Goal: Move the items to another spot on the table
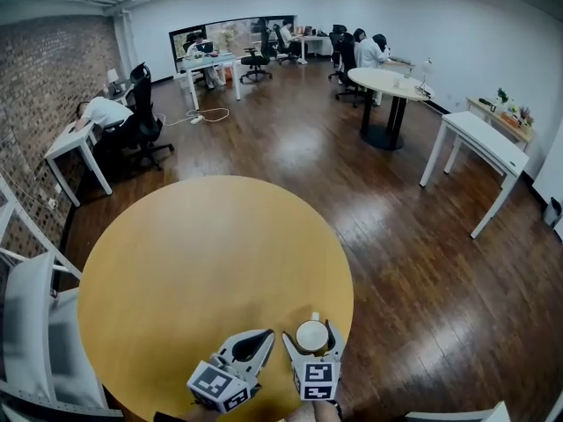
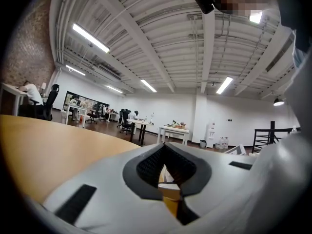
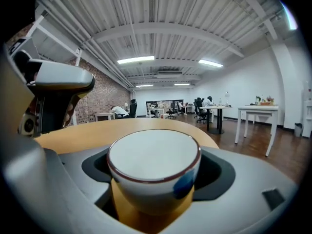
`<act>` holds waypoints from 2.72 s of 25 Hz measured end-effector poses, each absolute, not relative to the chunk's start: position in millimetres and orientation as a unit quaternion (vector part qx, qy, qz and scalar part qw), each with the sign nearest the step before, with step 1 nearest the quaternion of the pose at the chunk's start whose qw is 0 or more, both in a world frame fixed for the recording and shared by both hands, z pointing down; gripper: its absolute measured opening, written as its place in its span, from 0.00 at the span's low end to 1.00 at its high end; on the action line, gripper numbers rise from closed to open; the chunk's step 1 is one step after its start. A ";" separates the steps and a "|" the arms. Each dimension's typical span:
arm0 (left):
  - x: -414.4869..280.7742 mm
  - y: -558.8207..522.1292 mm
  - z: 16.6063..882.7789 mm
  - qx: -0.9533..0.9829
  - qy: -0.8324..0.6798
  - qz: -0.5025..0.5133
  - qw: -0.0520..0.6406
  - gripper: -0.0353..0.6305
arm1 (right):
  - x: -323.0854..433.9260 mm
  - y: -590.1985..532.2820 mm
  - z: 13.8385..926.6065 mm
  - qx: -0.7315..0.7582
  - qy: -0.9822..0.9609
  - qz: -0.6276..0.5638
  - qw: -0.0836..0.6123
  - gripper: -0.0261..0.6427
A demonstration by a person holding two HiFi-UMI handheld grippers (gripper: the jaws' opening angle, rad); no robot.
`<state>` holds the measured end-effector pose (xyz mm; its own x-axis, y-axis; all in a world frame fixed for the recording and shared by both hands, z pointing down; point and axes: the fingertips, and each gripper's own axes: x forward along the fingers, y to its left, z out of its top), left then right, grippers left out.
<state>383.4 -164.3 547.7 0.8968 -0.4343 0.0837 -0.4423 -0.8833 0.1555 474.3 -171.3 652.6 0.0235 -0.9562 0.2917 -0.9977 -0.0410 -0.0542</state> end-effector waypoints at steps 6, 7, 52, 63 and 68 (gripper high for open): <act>388.0 -168.8 549.6 0.969 -0.231 0.028 0.083 0.08 | 479.7 -179.8 650.5 0.704 -0.698 0.098 0.086 0.64; 388.4 -169.5 549.5 0.969 -0.232 0.028 0.083 0.08 | 480.7 -180.8 650.3 0.705 -0.698 0.097 0.085 0.64; 187.6 -173.2 428.4 0.938 -0.345 0.005 0.013 0.08 | 280.4 -188.2 425.3 0.618 -0.784 0.009 0.068 0.64; 102.1 -197.2 429.0 0.931 -0.365 -0.001 0.018 0.08 | 189.9 -213.9 417.9 0.598 -0.799 0.002 0.070 0.64; 51.6 -213.5 428.8 0.919 -0.394 -0.007 0.019 0.08 | 139.0 -233.2 416.5 0.577 -0.814 -0.002 0.064 0.64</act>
